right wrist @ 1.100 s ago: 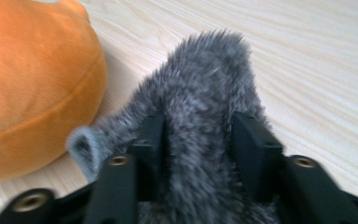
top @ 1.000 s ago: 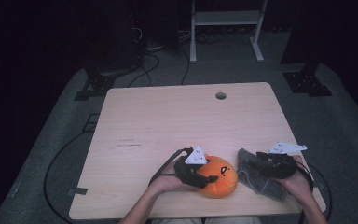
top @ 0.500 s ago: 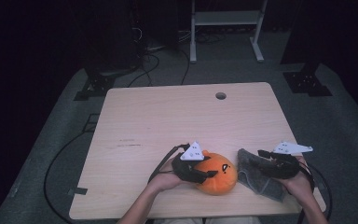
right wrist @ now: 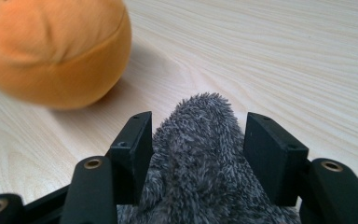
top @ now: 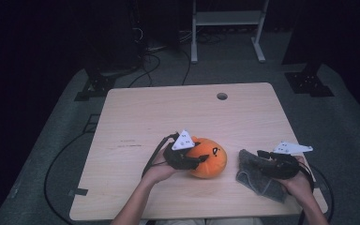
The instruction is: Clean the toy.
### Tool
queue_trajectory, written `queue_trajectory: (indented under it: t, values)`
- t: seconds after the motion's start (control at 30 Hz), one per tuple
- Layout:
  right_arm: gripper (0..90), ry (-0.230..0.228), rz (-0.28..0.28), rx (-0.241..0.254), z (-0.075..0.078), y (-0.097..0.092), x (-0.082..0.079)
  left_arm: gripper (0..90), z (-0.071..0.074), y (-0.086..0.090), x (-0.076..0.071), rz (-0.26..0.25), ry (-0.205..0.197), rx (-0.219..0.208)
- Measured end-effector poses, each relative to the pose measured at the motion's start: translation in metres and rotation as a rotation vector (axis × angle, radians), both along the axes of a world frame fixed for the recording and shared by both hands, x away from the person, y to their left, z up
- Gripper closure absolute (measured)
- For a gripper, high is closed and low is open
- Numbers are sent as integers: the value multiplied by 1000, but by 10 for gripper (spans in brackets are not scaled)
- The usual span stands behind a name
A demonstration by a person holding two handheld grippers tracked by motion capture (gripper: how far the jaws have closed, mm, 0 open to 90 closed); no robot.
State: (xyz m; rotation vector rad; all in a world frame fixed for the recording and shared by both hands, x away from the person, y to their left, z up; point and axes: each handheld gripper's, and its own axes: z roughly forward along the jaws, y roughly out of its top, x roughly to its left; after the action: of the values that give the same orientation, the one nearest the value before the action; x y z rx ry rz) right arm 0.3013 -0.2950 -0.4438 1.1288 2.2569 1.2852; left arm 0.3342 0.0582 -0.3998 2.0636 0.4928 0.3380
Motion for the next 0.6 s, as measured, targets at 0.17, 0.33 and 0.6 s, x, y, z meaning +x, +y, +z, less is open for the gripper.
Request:
queue_trajectory:
  t: [0.17, 0.33, 0.6]
  values:
    - [412, 4, 6, 0, -1, 1, 1, 467, 3, 2, 13, 48, -22, 15]
    - [411, 5, 0, 9, 1, 0, 2, 467, 9, 1, 24, 71, -35, 12]
    - [411, -2, 2, 16, 2, 0, 4, 466, 20, 0, 43, 107, -60, 30]
